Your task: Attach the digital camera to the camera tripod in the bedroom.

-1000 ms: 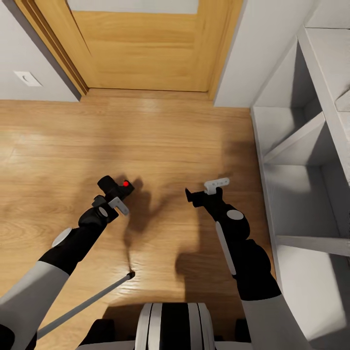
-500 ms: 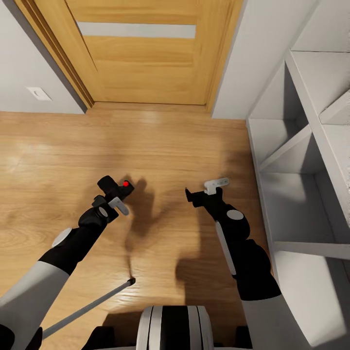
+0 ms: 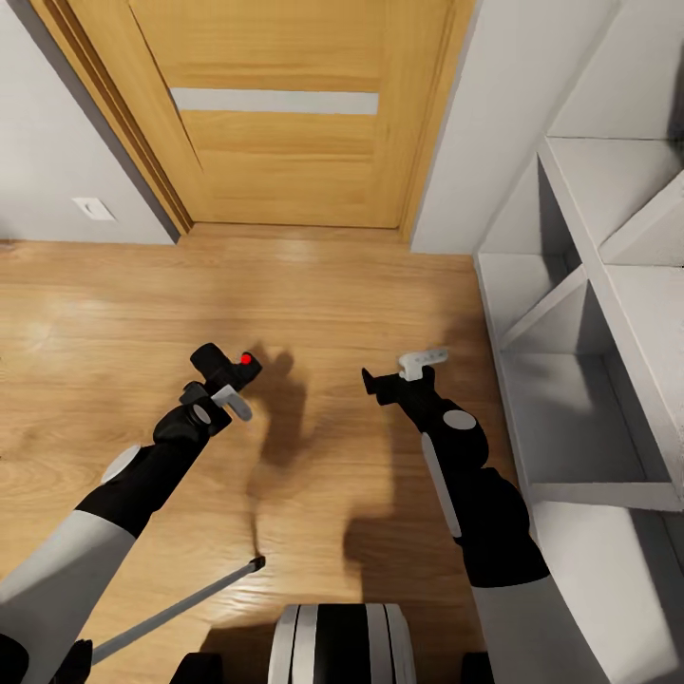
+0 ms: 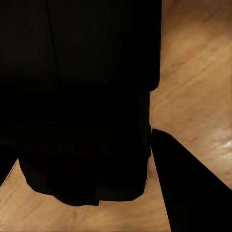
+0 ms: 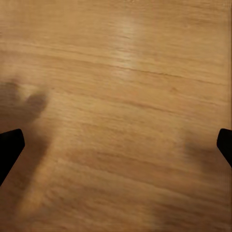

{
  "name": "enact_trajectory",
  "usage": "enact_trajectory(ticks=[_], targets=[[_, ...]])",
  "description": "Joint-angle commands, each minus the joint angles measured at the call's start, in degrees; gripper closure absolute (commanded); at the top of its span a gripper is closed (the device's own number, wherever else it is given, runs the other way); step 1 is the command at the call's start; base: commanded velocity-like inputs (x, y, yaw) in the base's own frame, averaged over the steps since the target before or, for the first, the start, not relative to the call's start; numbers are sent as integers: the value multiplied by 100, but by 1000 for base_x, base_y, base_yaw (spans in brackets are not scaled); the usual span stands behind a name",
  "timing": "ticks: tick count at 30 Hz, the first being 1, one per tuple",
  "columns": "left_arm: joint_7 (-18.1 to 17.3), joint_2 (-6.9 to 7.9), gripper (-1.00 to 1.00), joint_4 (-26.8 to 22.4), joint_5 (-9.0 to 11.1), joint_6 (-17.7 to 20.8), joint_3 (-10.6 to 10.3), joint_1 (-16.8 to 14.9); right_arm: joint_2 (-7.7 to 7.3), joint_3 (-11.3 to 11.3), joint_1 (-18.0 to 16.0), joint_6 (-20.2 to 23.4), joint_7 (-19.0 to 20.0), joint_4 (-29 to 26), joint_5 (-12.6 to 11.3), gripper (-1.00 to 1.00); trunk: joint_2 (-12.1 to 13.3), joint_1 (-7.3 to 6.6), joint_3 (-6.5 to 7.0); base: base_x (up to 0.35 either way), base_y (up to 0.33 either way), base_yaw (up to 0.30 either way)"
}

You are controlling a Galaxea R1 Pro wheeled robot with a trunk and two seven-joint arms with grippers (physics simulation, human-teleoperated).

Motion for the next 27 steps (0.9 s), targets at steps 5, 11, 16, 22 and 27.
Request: enact_trajectory(ticks=[5, 11, 16, 22, 27], targets=[[-60, 4, 100, -9, -70, 19, -15, -5, 3, -6, -2, 31, 49, -10, 62, -100, 5, -13, 108, 0, 0, 0], [-57, 4, 100, -16, -70, 19, -12, -4, 3, -6, -2, 31, 49, -12, 62, -100, 13, -29, 241, 0, 0, 0], [-53, 1, 100, -17, -70, 19, -12, -3, 3, -6, -2, 31, 49, -12, 62, -100, 20, -42, 352, 0, 0, 0], [-59, -3, 100, -16, -70, 19, -13, -4, 3, -6, -2, 31, 49, -16, 62, -100, 28, -57, 484, 0, 0, 0], [-55, -4, 100, -12, -70, 19, -12, -7, 3, -6, -2, 31, 49, -17, 64, -100, 35, -70, 595, 0, 0, 0]])
